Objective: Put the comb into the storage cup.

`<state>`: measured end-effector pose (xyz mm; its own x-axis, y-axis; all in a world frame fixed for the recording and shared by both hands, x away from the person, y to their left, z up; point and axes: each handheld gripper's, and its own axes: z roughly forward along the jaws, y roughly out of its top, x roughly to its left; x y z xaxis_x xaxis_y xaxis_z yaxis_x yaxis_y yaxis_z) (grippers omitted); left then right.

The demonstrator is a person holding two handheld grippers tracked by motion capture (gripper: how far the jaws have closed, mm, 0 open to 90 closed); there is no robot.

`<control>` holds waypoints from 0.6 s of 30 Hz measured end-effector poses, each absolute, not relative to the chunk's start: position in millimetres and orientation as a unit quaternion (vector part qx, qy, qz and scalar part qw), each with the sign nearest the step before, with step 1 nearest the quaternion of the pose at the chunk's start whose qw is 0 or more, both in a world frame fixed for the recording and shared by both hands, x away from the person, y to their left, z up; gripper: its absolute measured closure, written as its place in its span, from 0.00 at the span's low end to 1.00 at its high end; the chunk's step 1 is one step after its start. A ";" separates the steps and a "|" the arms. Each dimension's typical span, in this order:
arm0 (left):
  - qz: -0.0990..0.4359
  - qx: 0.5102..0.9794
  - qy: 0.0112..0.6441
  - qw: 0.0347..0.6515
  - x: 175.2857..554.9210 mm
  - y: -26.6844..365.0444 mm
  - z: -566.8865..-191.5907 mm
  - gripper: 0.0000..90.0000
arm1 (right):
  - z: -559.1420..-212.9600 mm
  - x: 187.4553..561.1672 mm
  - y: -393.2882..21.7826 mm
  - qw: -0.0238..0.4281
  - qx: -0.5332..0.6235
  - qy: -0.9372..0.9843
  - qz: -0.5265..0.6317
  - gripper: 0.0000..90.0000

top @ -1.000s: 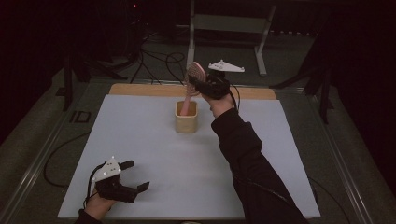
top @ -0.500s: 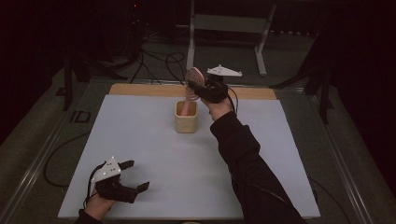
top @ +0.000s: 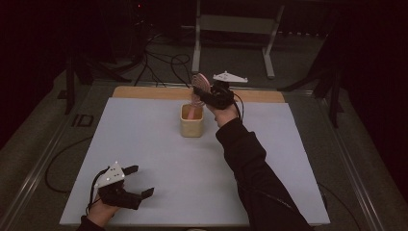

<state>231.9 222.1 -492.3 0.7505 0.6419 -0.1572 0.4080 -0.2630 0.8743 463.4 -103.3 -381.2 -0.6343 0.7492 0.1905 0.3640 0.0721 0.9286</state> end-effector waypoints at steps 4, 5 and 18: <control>0.116 0.787 0.334 0.505 232.5 222.5 -492.3 0.00 | -386.3 463.8 -103.6 0.168 0.394 0.711 0.557 0.72; 0.116 0.787 0.334 0.506 232.4 222.5 -492.2 0.00 | -387.3 463.8 -103.6 0.168 0.396 0.710 0.557 0.72; 0.115 0.789 0.332 0.504 232.2 222.7 -492.8 0.00 | -400.5 466.3 -105.1 0.150 0.406 0.710 0.556 0.72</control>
